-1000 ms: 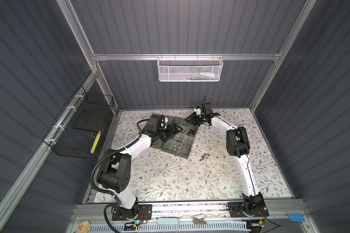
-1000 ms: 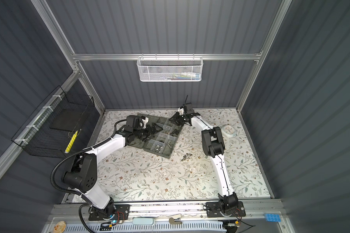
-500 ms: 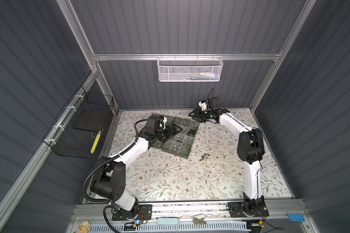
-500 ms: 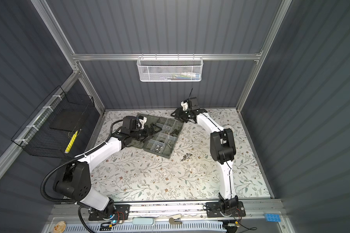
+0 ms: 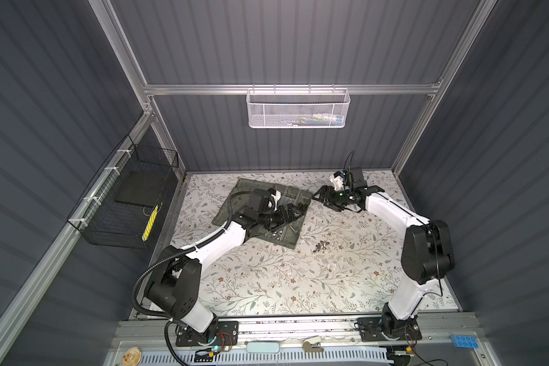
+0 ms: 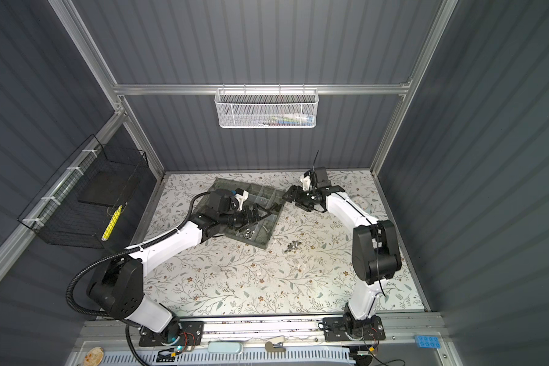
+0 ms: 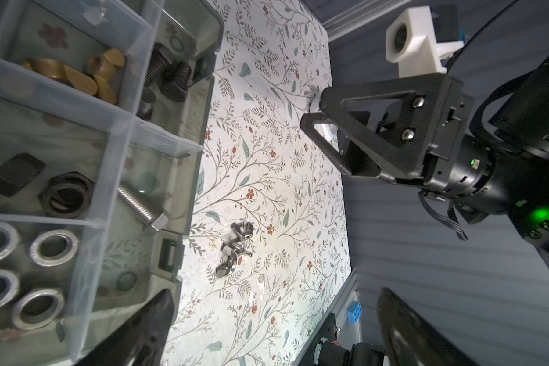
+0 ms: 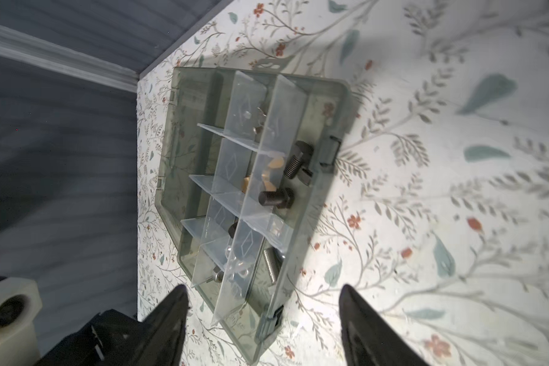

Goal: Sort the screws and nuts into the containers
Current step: 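Withdraw the open right gripper from the box back over the pile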

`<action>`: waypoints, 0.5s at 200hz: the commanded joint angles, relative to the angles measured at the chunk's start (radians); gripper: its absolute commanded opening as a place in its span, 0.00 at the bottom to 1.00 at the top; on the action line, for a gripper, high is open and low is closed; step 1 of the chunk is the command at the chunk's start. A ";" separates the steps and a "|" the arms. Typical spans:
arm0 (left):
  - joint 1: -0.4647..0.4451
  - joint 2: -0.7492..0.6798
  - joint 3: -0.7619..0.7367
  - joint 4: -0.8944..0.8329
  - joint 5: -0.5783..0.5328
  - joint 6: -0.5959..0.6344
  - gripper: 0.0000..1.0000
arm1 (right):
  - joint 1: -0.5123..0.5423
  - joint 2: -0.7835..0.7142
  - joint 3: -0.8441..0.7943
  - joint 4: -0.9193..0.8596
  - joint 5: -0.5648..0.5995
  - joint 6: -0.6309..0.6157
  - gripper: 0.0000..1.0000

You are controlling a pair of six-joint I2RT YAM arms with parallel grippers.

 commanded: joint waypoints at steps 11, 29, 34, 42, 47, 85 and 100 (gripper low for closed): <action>-0.026 -0.005 -0.027 0.024 -0.025 -0.019 1.00 | 0.001 -0.097 -0.150 -0.039 0.059 -0.051 0.93; -0.043 -0.017 -0.059 0.047 -0.037 -0.031 1.00 | 0.003 -0.157 -0.263 0.010 0.080 -0.035 0.99; -0.049 -0.018 -0.071 0.057 -0.040 -0.038 1.00 | 0.005 -0.172 -0.290 0.019 0.091 -0.033 0.99; -0.057 -0.020 -0.088 0.077 -0.041 -0.049 1.00 | 0.005 -0.195 -0.333 0.029 0.103 -0.030 0.99; -0.062 -0.022 -0.099 0.087 -0.042 -0.056 1.00 | 0.007 -0.209 -0.355 0.033 0.108 -0.029 0.99; -0.117 -0.016 -0.150 0.143 -0.065 -0.084 1.00 | 0.037 -0.313 -0.494 0.031 0.217 -0.044 0.99; -0.139 -0.006 -0.164 0.168 -0.073 -0.098 1.00 | 0.051 -0.343 -0.541 0.029 0.243 -0.054 0.99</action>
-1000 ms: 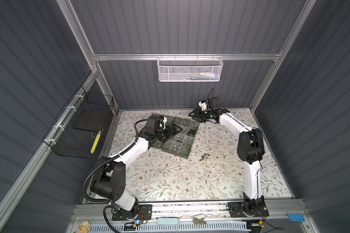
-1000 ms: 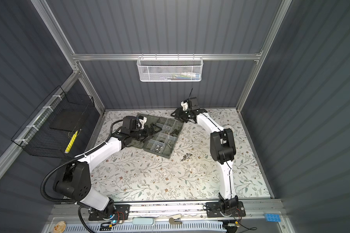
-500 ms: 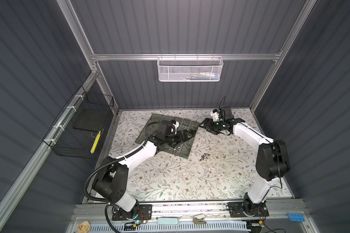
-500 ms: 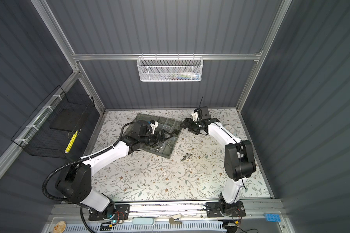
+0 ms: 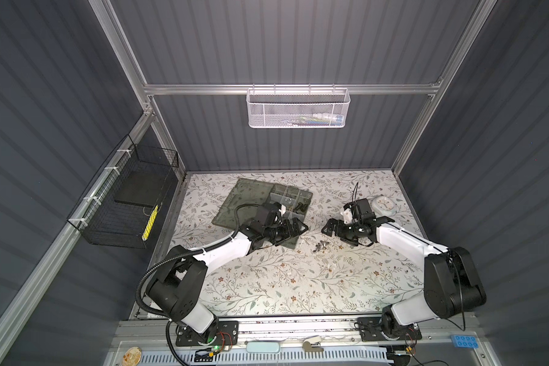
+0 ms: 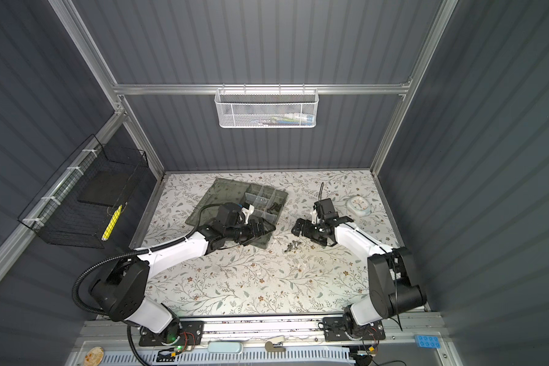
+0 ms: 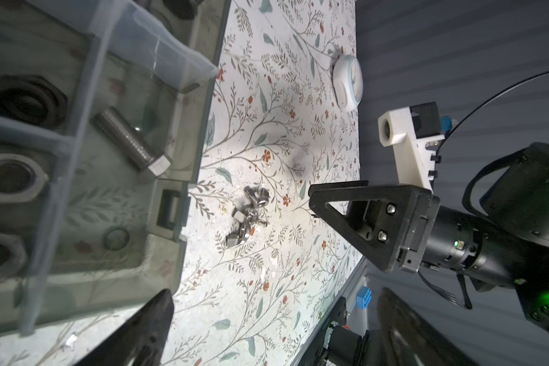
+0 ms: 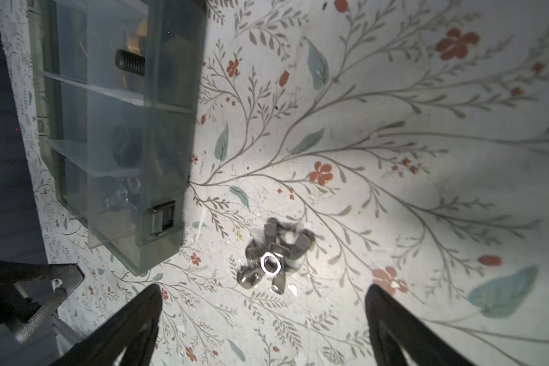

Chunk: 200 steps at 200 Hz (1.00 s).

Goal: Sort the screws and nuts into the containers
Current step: 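Withdraw the open right gripper from the box back over the pile, then lower the right gripper onto another silver nut in the pile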

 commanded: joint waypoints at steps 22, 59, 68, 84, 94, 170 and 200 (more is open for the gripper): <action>-0.056 0.009 -0.038 0.112 -0.028 -0.061 1.00 | 0.038 -0.071 -0.096 0.012 0.106 -0.033 0.95; -0.092 0.017 -0.063 0.158 -0.054 -0.089 1.00 | 0.077 -0.042 -0.122 0.030 0.110 -0.042 0.78; -0.097 0.017 -0.069 0.166 -0.058 -0.094 1.00 | 0.079 -0.023 -0.121 0.035 0.109 -0.041 0.73; -0.100 0.017 -0.082 0.179 -0.060 -0.107 1.00 | 0.084 0.010 -0.115 0.045 0.097 -0.040 0.66; -0.102 0.016 -0.090 0.188 -0.064 -0.115 1.00 | 0.088 0.025 -0.114 0.055 0.092 -0.039 0.62; -0.103 -0.004 -0.111 0.179 -0.093 -0.115 1.00 | 0.120 0.117 -0.050 0.069 0.079 -0.052 0.49; -0.104 -0.003 -0.112 0.181 -0.101 -0.118 1.00 | 0.129 0.141 -0.032 0.070 0.077 -0.054 0.43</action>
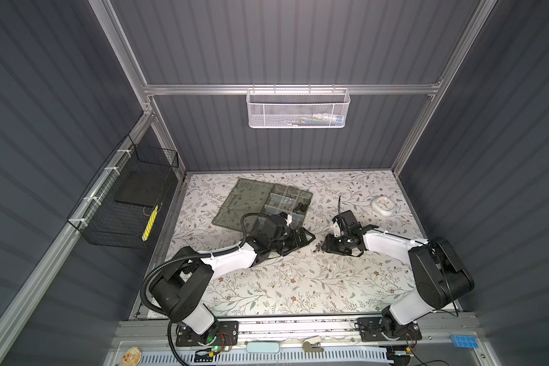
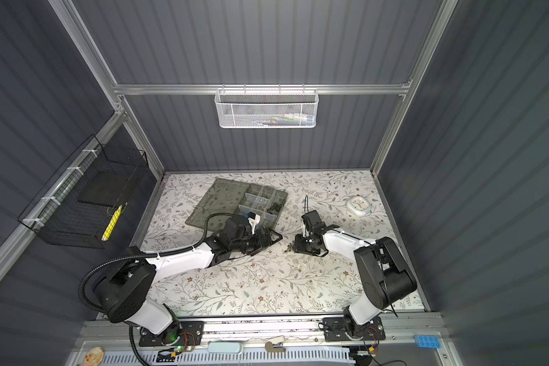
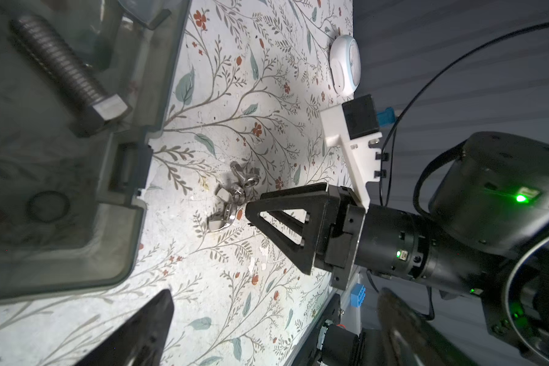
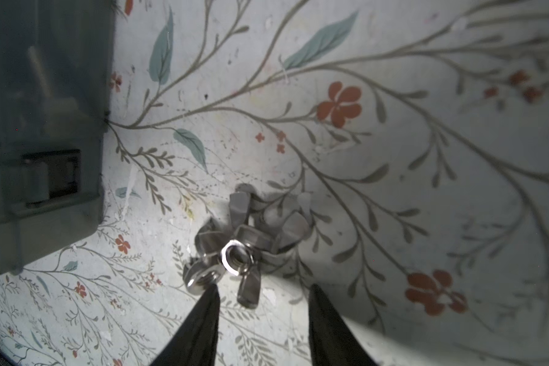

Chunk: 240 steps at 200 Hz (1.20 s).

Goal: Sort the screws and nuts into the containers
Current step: 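Lower the right gripper onto another silver nut in the pile, then close the right gripper on the silver nut and lift it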

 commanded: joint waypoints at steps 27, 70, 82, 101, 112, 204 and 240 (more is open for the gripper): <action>-0.006 -0.017 -0.010 0.009 -0.027 -0.008 1.00 | 0.015 0.024 0.029 0.001 0.002 -0.007 0.39; -0.006 -0.015 -0.016 0.012 -0.029 -0.010 1.00 | 0.027 0.038 0.029 0.001 0.008 0.000 0.30; -0.006 -0.013 -0.016 0.016 -0.026 -0.011 1.00 | 0.027 0.042 0.029 0.000 0.009 0.003 0.27; -0.006 -0.013 -0.015 0.014 -0.027 -0.011 1.00 | 0.032 0.042 0.028 0.002 0.008 0.007 0.23; -0.006 -0.015 -0.013 0.013 -0.027 -0.011 1.00 | 0.033 0.042 0.028 0.002 0.009 0.009 0.22; -0.006 -0.031 -0.027 0.008 -0.039 -0.011 1.00 | 0.055 0.065 0.040 0.003 0.006 0.019 0.13; -0.006 -0.024 -0.017 0.008 -0.034 -0.011 1.00 | 0.062 0.066 0.043 0.004 0.012 0.024 0.11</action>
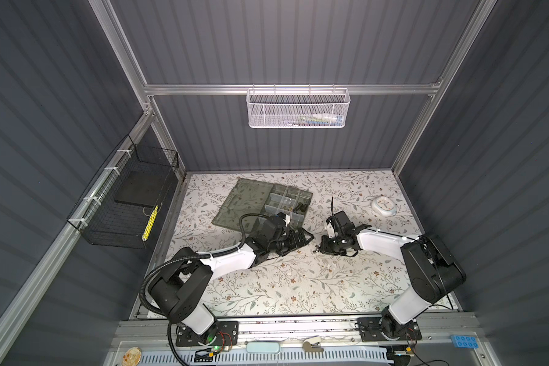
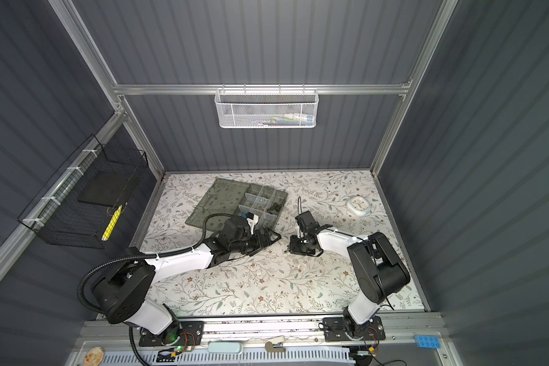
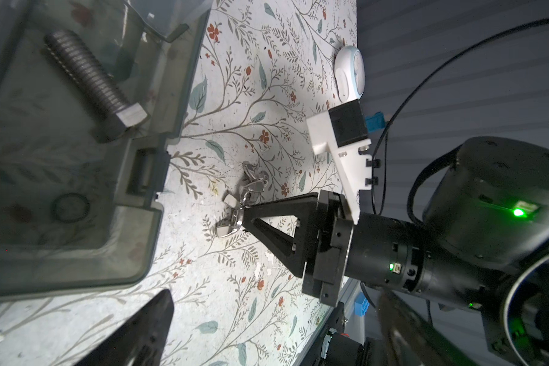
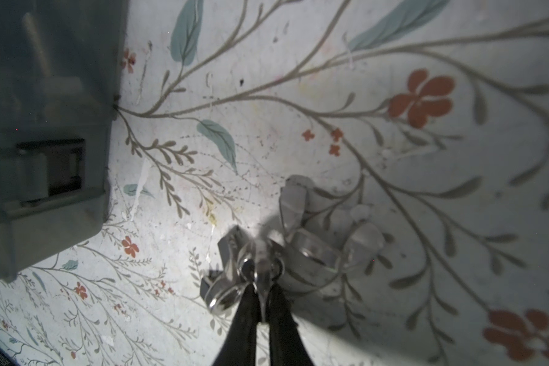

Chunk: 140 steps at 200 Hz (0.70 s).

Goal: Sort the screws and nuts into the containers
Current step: 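Close the right gripper on the silver nut and lift it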

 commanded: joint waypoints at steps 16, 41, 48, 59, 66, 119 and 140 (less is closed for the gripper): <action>-0.006 -0.014 0.004 -0.004 -0.005 -0.004 1.00 | 0.008 0.018 0.024 -0.014 0.014 0.012 0.09; -0.007 -0.012 0.002 -0.005 -0.006 -0.004 1.00 | 0.009 0.018 0.025 -0.016 0.014 0.011 0.07; -0.007 -0.011 0.001 -0.004 -0.006 -0.004 1.00 | 0.008 0.017 0.025 -0.016 0.014 0.012 0.06; -0.007 -0.010 0.001 -0.004 -0.005 -0.006 1.00 | 0.008 0.015 0.024 -0.016 0.014 0.014 0.05; -0.007 -0.011 0.001 -0.006 -0.005 -0.005 1.00 | 0.009 0.014 0.025 -0.017 0.014 0.016 0.04; -0.007 -0.017 0.007 -0.016 -0.008 -0.001 1.00 | 0.001 -0.012 0.050 -0.013 -0.047 0.033 0.01; -0.008 -0.021 0.007 -0.019 -0.012 -0.002 1.00 | -0.010 -0.030 0.055 -0.002 -0.089 0.048 0.00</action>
